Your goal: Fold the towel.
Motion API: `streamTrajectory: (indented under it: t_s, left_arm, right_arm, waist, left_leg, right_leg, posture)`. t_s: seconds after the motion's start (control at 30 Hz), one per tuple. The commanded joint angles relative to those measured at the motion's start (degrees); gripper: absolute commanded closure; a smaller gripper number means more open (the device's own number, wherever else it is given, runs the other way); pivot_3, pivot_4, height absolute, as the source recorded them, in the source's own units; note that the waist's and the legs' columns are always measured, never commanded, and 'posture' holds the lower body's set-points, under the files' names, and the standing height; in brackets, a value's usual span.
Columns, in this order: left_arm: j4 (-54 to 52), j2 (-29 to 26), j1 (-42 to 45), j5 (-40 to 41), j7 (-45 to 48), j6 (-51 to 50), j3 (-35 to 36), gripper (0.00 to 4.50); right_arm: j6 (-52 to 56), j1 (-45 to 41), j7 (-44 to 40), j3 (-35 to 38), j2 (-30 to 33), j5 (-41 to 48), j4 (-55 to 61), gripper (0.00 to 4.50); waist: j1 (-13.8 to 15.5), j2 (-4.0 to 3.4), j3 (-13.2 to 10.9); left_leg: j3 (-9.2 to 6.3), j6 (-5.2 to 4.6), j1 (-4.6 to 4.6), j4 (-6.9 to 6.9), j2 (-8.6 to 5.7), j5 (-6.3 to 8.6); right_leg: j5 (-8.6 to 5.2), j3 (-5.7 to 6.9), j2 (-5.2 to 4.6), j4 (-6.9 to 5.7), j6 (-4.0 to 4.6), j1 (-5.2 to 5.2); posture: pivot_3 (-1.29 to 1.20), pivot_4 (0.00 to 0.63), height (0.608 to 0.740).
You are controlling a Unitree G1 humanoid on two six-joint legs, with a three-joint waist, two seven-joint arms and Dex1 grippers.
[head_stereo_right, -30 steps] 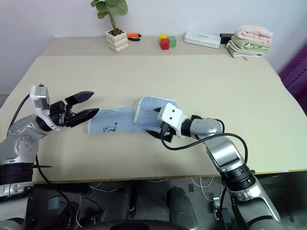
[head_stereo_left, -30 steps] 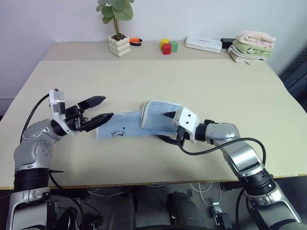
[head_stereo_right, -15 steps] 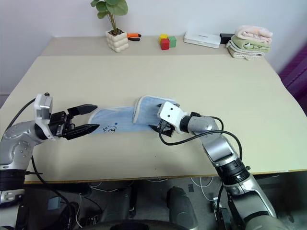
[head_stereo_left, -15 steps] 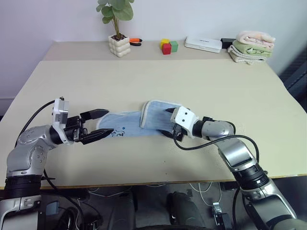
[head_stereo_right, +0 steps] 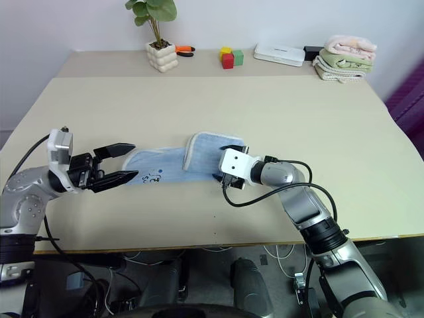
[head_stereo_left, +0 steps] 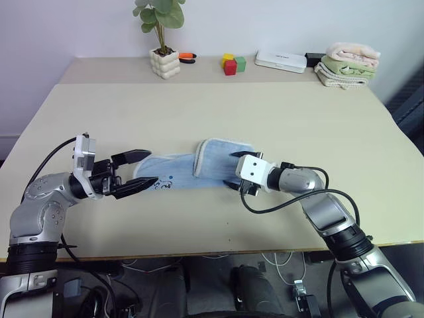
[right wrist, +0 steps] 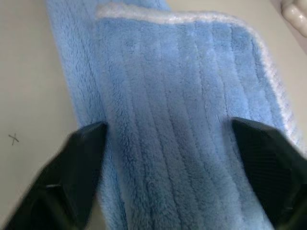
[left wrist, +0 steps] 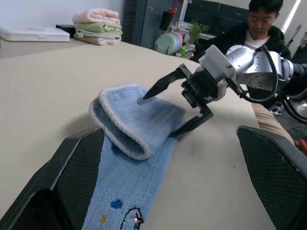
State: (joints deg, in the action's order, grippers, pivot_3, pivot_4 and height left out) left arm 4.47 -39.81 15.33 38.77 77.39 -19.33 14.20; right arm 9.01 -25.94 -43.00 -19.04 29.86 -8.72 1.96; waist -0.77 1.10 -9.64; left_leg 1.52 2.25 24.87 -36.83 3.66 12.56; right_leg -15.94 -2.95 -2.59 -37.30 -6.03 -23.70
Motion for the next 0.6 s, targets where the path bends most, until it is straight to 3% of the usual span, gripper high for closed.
streamTrajectory:
  t_s: [0.03, 0.17, 0.6]
  left_arm:
    - [-1.11, 0.09, 0.43, 0.45, -0.12, 0.70, 0.56, 0.00]
    - [-1.09, 0.14, 0.55, 0.46, -0.21, 0.80, 0.59, 0.00]
    - [-0.84, 0.52, 0.90, 0.50, -0.68, 1.00, 0.96, 0.00]
  right_arm:
    - [-2.13, -0.81, 0.28, 0.22, 0.39, -1.24, 0.35, 2.41]
    - [-2.06, -0.55, -0.38, 0.65, 0.16, -1.08, 0.47, 4.32]
    - [-1.48, 0.24, -5.93, 6.18, 5.65, 3.95, 5.53, 4.42]
  waist:
    - [0.00, 0.00, 0.00]
    - [0.01, 0.00, 0.00]
    - [0.08, 0.00, 0.00]
  left_leg:
    - [0.00, 0.00, 0.00, 0.00, 0.00, 0.00]
    - [0.00, 0.00, 0.00, 0.00, 0.00, 0.00]
    - [0.00, 0.00, 0.00, -0.02, 0.00, 0.00]
  right_leg:
    - [0.00, 0.00, 0.00, 0.00, 0.00, 0.00]
    - [0.00, 0.00, 0.00, 0.00, 0.00, 0.00]
    - [0.00, 0.00, -0.01, 0.00, 0.00, 0.02]
  posture:
    - [0.00, 0.150, 0.740]
    - [0.00, 0.150, 0.740]
    - [0.00, 0.150, 0.740]
